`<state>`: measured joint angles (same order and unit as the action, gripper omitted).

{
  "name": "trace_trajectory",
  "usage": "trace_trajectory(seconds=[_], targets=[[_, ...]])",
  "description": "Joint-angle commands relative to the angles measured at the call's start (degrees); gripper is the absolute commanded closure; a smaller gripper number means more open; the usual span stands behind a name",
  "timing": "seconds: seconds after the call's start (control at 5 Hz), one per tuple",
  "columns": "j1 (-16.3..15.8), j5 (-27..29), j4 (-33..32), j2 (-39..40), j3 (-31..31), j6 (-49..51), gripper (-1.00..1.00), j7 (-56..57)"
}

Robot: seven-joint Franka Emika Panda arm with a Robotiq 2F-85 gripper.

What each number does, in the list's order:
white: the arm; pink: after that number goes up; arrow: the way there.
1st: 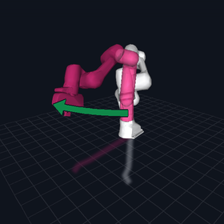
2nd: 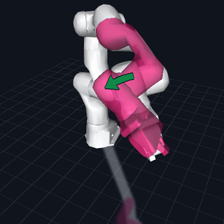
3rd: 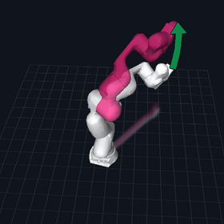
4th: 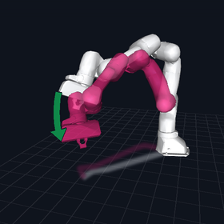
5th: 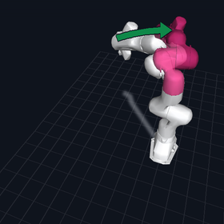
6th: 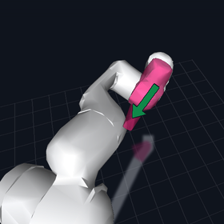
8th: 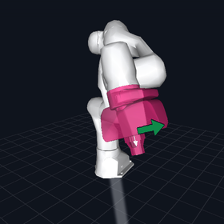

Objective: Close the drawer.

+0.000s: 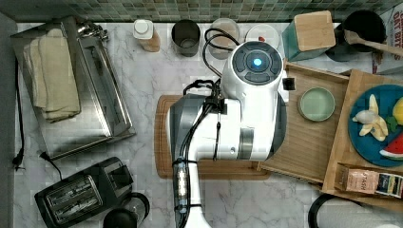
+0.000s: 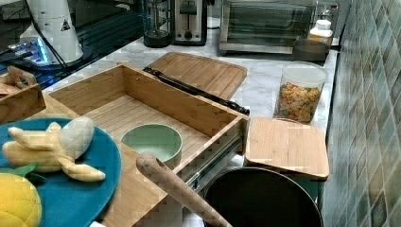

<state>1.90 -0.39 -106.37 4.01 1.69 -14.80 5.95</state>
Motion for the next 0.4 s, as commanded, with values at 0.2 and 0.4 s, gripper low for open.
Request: trace_trajectory(seconds=[0.2,0.4], targets=[[0.25,-0.02,-0.57,0.01,0.15,-0.33,1.0,-0.01],[0.48,1.04,-6.91,-2.89,0.07,-6.59,1.0,5.33]])
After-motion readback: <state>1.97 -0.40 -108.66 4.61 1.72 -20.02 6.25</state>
